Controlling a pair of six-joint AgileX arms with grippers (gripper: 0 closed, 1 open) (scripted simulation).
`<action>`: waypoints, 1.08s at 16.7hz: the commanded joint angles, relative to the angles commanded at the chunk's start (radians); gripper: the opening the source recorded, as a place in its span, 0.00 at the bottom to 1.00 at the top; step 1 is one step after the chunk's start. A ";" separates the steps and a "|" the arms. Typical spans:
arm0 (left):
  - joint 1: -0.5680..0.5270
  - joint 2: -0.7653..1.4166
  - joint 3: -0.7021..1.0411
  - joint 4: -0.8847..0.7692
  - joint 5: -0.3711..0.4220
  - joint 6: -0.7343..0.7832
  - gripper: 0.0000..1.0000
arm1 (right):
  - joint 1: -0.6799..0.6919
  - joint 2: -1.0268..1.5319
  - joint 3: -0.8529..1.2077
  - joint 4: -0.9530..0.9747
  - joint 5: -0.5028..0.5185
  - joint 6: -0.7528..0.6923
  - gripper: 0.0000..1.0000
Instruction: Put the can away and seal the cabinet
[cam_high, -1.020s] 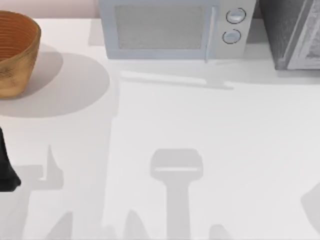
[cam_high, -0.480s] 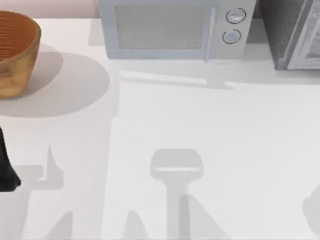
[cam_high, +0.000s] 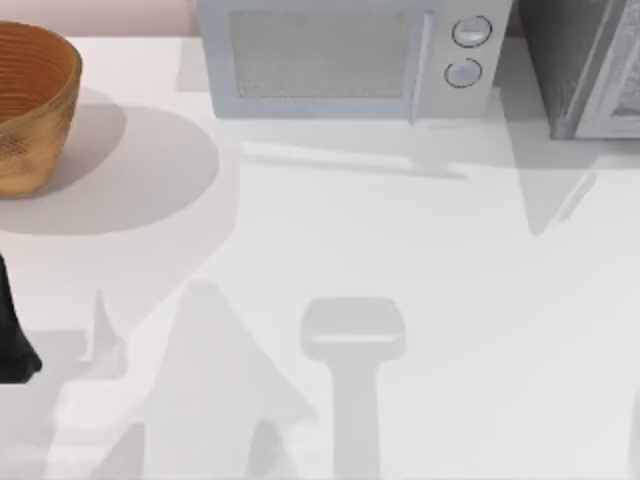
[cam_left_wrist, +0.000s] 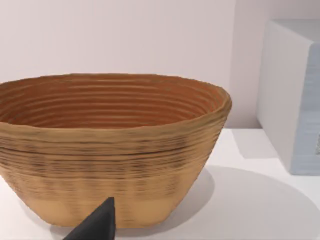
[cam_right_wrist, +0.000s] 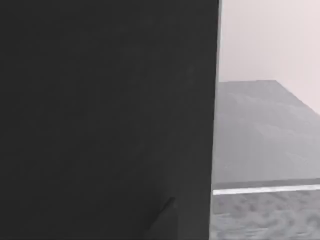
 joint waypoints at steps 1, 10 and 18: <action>0.000 0.000 0.000 0.000 0.000 0.000 1.00 | 0.080 -0.002 -0.002 -0.003 0.082 -0.001 1.00; 0.000 0.000 0.000 0.000 0.000 0.000 1.00 | 0.681 -0.018 -0.006 -0.028 0.686 -0.016 1.00; 0.000 0.000 0.000 0.000 0.000 0.000 1.00 | 0.753 -0.042 0.000 -0.036 0.791 -0.030 1.00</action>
